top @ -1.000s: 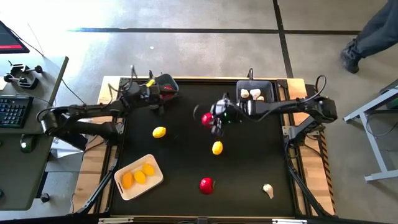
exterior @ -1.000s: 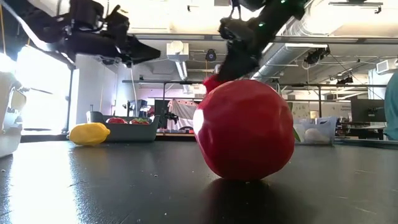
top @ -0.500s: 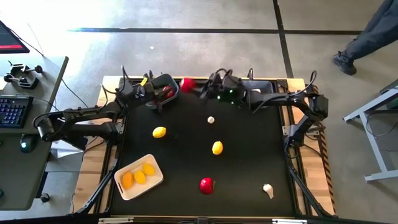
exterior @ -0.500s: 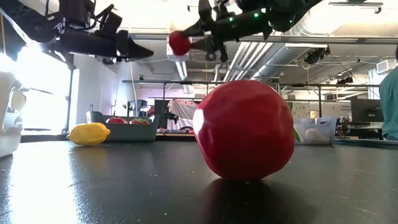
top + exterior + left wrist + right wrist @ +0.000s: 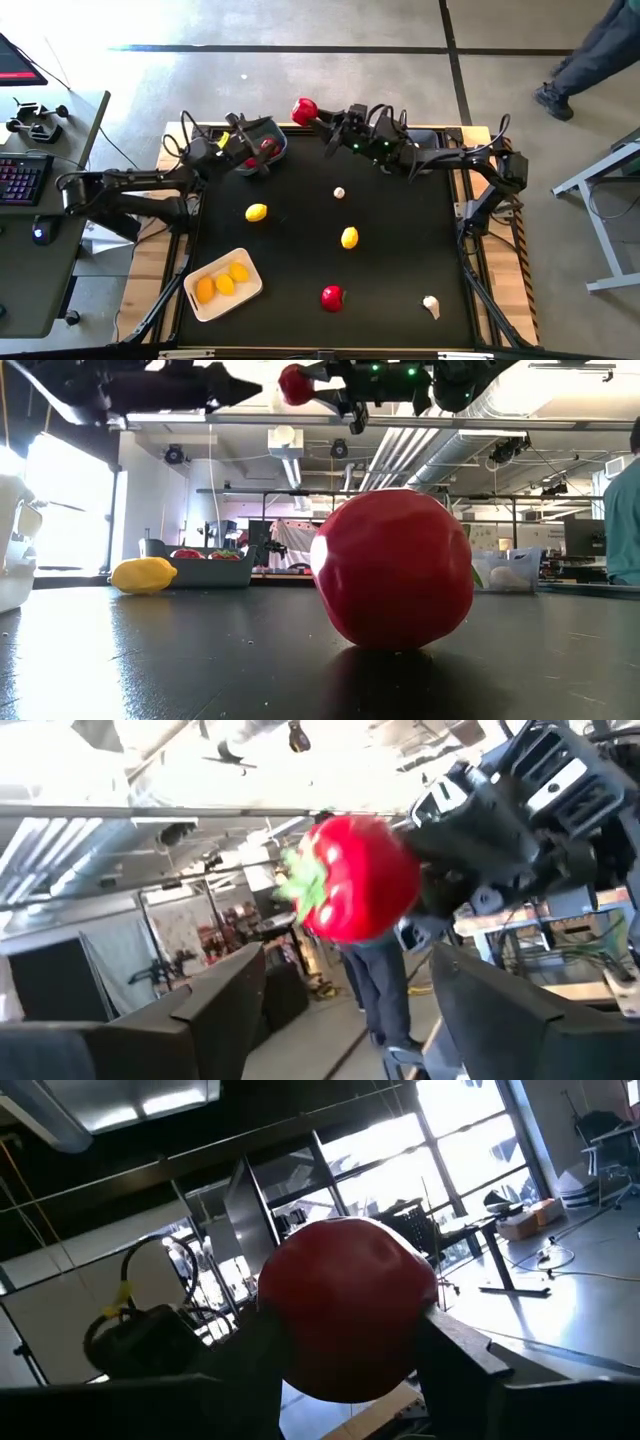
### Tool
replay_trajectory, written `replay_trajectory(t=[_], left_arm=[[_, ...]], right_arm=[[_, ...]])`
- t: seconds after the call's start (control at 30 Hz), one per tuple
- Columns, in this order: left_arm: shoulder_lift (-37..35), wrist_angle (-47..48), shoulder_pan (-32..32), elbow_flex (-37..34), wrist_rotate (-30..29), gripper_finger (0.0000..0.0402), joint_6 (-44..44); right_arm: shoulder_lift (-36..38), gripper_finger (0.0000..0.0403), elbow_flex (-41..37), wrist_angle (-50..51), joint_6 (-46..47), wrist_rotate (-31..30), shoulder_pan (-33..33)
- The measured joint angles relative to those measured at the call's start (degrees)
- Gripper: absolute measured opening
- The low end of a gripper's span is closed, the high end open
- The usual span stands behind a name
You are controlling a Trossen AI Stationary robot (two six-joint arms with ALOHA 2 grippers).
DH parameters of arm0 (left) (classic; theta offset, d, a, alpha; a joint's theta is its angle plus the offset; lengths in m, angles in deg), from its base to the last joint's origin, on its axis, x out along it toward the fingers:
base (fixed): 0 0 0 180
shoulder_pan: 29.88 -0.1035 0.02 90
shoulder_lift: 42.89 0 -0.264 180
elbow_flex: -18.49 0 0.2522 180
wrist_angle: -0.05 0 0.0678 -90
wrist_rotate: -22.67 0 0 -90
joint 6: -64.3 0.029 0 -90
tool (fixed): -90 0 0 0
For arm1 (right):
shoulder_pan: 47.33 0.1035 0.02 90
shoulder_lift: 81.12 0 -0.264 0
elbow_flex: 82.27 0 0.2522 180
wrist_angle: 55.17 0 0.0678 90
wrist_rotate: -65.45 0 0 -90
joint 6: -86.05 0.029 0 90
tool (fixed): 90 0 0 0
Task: Sort produce into baskets
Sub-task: Put the red tomato into the light blue bin
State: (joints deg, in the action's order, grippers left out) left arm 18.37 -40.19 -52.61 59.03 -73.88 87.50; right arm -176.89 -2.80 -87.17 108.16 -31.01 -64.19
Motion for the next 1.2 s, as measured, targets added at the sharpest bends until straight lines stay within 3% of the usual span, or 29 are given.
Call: replay_trajectory(t=[0.4, 0.8, 1.2], left_arm=[[11.2, -0.1, 5.2, 11.5, -10.8, 0.0279, 3.5], [15.8, -7.0, 5.7, 13.3, -10.9, 0.0279, 2.9], [19.5, -7.0, 6.0, 15.9, -13.5, 0.0279, 4.4]], right_arm=[[0.0, 0.0160, 0.0, -2.6, 0.1, -0.5, 0.5], [0.0, 0.0160, 0.0, -2.5, 1.3, -1.1, 0.7], [-2.5, 0.0160, 0.0, -4.6, 4.0, -2.7, 0.9]])
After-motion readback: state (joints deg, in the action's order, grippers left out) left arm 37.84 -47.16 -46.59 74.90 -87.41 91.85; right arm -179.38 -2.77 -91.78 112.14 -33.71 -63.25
